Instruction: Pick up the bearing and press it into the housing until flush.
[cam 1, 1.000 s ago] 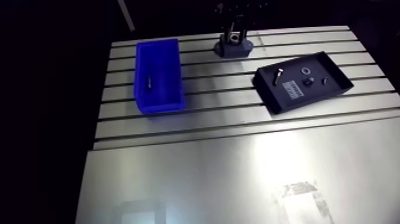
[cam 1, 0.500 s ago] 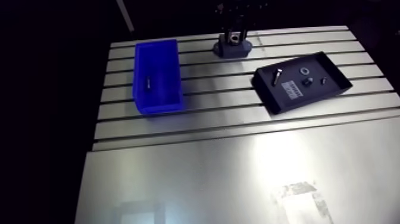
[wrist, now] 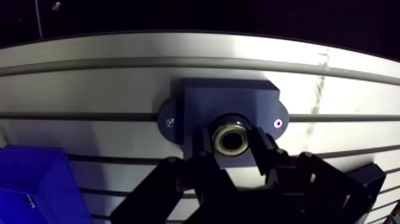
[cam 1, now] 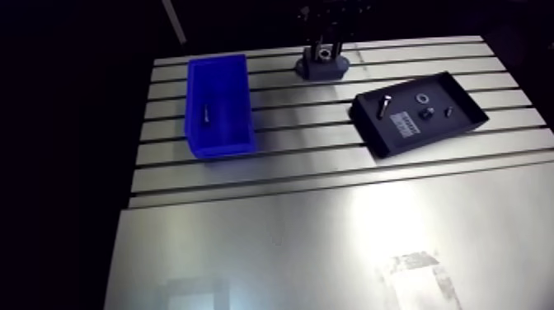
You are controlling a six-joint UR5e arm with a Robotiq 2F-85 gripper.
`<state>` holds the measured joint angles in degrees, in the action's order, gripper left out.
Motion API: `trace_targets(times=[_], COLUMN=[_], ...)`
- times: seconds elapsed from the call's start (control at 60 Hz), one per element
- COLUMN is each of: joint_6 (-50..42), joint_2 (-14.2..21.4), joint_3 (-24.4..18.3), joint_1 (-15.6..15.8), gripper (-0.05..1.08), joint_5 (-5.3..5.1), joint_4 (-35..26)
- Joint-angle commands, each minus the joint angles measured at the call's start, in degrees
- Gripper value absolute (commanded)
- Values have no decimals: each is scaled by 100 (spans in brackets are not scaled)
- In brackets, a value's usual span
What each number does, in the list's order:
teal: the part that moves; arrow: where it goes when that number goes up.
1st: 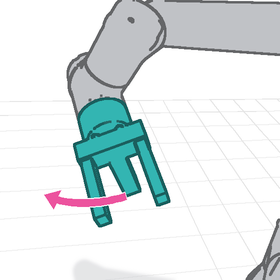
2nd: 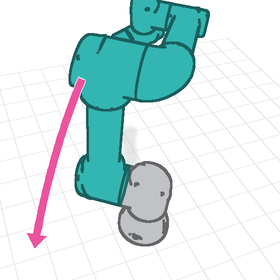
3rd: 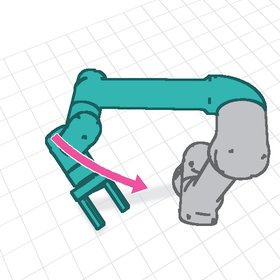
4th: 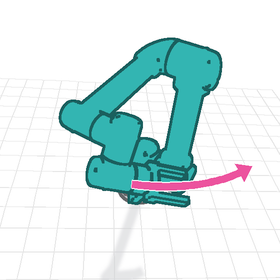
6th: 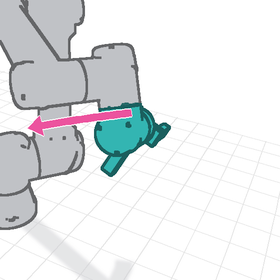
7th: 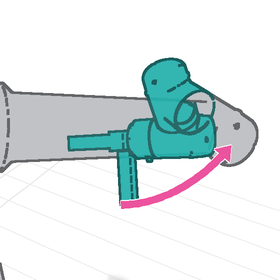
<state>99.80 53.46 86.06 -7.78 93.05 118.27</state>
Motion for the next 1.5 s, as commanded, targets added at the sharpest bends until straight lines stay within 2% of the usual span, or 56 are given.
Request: trace_targets(times=[0.017, 1.5], joint_6=[0, 9], joint_2=[-15, -43], joint_3=[2, -26], joint_1=[4, 22], gripper=[83, 83], joint_5=[-2, -37], joint_4=[0, -9])
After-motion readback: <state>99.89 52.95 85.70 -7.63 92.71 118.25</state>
